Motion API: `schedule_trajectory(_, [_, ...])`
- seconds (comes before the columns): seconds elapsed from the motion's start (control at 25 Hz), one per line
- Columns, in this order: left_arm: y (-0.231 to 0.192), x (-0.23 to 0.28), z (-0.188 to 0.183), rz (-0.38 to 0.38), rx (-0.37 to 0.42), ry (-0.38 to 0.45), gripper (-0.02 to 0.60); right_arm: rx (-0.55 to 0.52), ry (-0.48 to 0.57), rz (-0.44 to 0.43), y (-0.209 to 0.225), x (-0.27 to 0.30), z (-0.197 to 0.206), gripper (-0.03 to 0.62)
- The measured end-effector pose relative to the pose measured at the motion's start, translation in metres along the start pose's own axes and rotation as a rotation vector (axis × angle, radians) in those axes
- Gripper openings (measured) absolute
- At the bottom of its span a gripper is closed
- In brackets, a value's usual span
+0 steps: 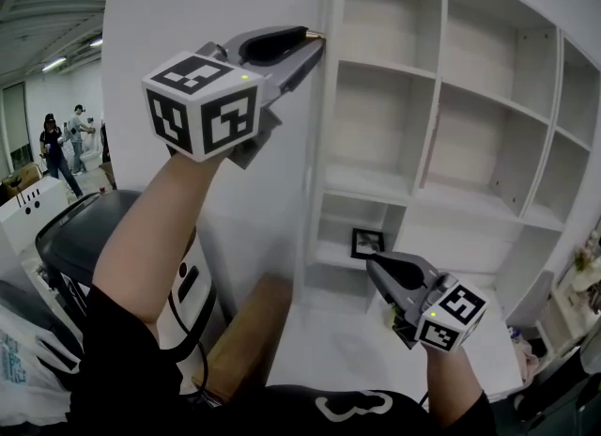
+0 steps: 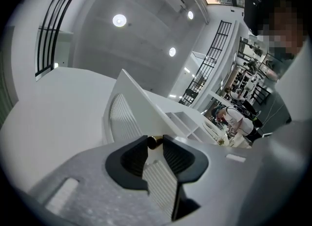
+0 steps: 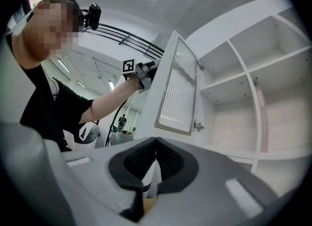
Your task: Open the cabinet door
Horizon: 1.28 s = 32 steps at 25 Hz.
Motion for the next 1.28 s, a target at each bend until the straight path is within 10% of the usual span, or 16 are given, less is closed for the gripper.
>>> schedule_trajectory(0.8, [-0.036, -0.025, 0.003, -0.103, 0.043, -0.048, 0.089, 0.006, 0.04, -0.143, -0.003, 0.019, -0.009, 0.003])
schedule_trajectory(1.28, [-0.015, -0.073, -0.002, -0.151, 0.015, -0.034, 0.215, 0.053, 0.051, -0.153, -0.024, -0.011, -0.011, 0.003])
Point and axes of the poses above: the fingertips, and each gripper's own axes: x forward along the fingers, y to its right, z out of its underside, the point moved 1 cm from there along -x, backward along the fingers, and after that the axes turned 10 degrees about -x, right-handed, at the moved point
